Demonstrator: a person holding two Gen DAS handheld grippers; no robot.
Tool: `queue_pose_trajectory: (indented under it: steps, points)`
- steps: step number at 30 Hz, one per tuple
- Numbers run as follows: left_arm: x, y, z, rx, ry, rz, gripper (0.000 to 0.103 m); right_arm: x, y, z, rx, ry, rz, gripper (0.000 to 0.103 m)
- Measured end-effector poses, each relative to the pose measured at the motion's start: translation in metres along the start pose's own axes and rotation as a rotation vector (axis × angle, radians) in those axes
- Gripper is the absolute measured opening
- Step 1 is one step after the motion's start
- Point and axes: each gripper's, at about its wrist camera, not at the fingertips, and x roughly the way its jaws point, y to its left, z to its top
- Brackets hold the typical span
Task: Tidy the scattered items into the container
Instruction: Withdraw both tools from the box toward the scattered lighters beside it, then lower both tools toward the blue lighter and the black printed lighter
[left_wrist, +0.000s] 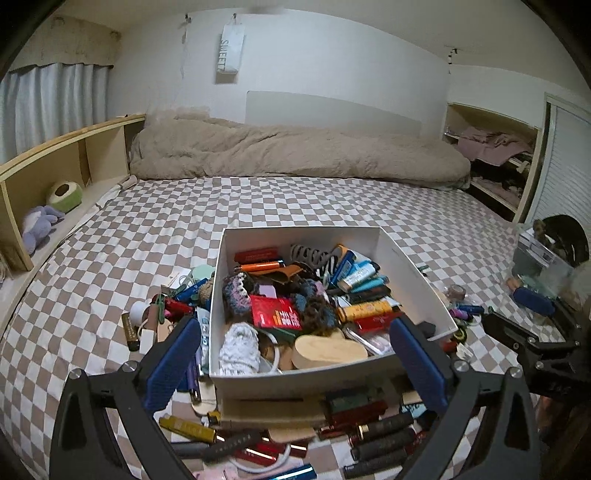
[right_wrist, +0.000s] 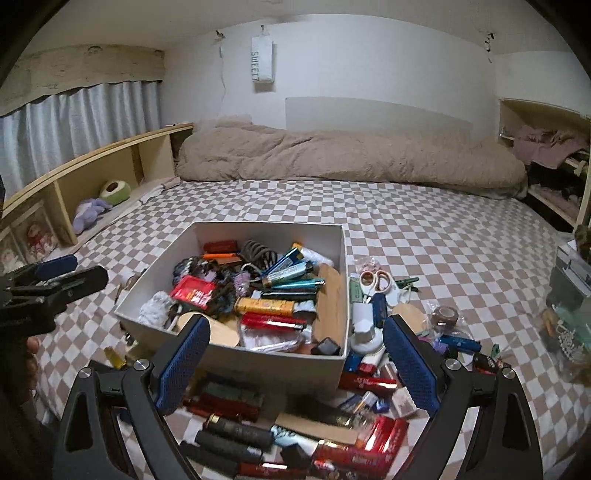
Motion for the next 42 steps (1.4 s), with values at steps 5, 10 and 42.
queue_pose_trajectory:
  steps: [5, 10, 42]
  points:
    - [-0.011, -0.002, -0.018, 0.002, 0.002, 0.018, 0.103, -0.009, 0.003, -0.015, 0.004, -0.024, -0.007, 0.096]
    - [-0.017, 0.002, -0.034, -0.025, 0.017, 0.015, 0.103, -0.01, 0.002, -0.028, 0.007, -0.024, -0.019, 0.101]
    - [0.024, 0.0, -0.152, -0.154, 0.289, 0.063, 0.103, 0.023, -0.002, -0.127, 0.05, 0.167, -0.014, 0.103]
